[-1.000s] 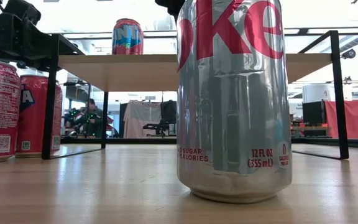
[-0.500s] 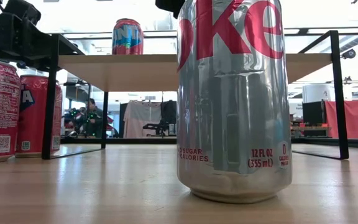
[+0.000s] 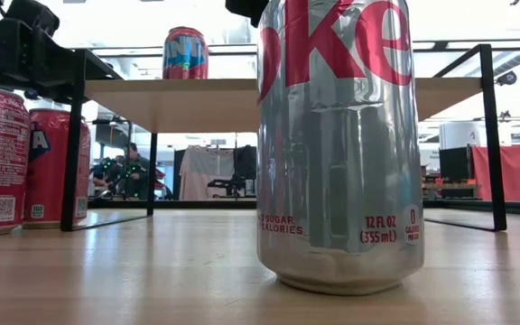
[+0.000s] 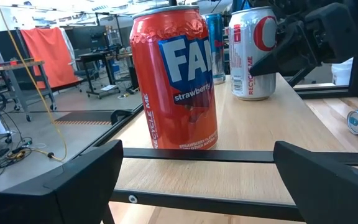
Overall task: Place canned beverage on shelf
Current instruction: Put the right silver red soda can on the shelf
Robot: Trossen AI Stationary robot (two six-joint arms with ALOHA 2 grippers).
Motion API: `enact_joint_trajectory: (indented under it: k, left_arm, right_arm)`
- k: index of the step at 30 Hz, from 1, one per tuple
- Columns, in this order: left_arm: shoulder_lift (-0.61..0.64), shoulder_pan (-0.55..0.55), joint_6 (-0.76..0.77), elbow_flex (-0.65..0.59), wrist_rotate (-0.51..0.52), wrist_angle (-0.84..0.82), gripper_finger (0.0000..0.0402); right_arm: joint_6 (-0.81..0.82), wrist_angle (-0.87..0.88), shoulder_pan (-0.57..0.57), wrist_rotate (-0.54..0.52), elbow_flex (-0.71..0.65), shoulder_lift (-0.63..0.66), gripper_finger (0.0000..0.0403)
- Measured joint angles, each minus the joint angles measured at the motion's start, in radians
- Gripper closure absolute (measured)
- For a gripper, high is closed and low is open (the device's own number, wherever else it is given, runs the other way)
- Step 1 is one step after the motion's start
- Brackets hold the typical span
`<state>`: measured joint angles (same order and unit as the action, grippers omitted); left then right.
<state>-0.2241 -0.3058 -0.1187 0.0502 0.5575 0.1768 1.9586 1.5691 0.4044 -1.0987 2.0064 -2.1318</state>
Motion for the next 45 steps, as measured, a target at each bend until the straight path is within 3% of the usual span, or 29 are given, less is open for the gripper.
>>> enact_joint_trajectory:
  k: [33, 45]
  left_arm:
    - [0.000, 0.000, 0.000, 0.000, 0.000, 0.000, 0.0002]
    - [0.000, 0.000, 0.000, 0.000, 0.000, 0.000, 0.0002]
  right_arm:
    - [-0.036, 0.001, -0.106, 0.079, -0.006, 0.019, 0.0093]
    - [-0.019, 0.001, -0.107, 0.157, -0.148, 0.151, 0.0092]
